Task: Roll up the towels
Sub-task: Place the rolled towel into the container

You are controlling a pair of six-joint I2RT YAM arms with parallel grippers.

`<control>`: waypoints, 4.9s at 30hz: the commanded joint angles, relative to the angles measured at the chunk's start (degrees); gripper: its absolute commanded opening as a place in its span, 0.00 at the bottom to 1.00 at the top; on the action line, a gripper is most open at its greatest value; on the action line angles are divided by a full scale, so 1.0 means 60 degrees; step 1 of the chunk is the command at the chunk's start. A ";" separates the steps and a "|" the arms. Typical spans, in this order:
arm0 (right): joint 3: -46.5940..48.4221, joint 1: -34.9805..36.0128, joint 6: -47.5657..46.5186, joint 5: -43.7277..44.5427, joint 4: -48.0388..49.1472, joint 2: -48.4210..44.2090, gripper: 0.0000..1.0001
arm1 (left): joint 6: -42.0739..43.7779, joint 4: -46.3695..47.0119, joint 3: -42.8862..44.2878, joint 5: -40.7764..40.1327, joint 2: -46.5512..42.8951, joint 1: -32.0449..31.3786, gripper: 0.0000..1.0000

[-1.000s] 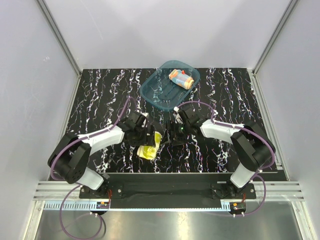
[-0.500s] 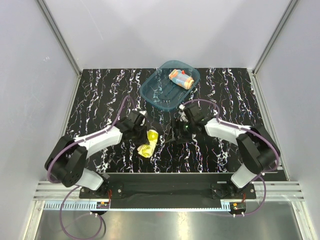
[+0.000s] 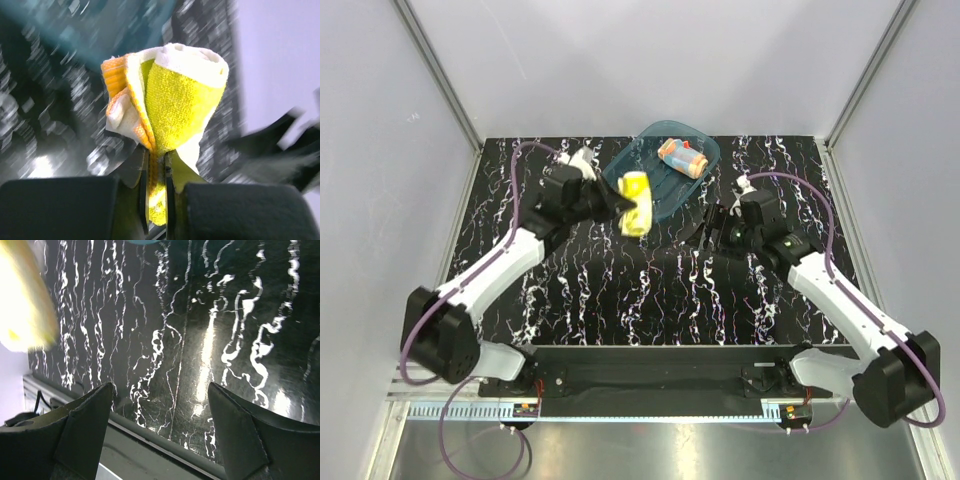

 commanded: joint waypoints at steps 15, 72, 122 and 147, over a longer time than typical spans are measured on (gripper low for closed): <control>-0.0068 -0.0305 0.0050 0.1167 -0.1566 -0.2059 0.90 | -0.5891 0.7854 0.4706 -0.2293 0.7666 -0.0048 0.00; 0.0693 -0.0847 -0.1328 0.1445 -0.2167 -0.1400 0.98 | -0.8454 0.1187 0.7771 -0.5123 0.9823 -0.0692 0.84; -0.0842 -0.0847 -0.0068 0.0155 0.0586 -0.4504 1.00 | 0.7424 0.3893 -0.6335 -0.6389 -0.5970 0.2207 0.99; -0.1635 -0.0847 -0.0274 0.1284 0.0864 -0.4038 1.00 | 0.7382 1.3411 -0.8548 -0.2837 -0.0331 0.4947 0.99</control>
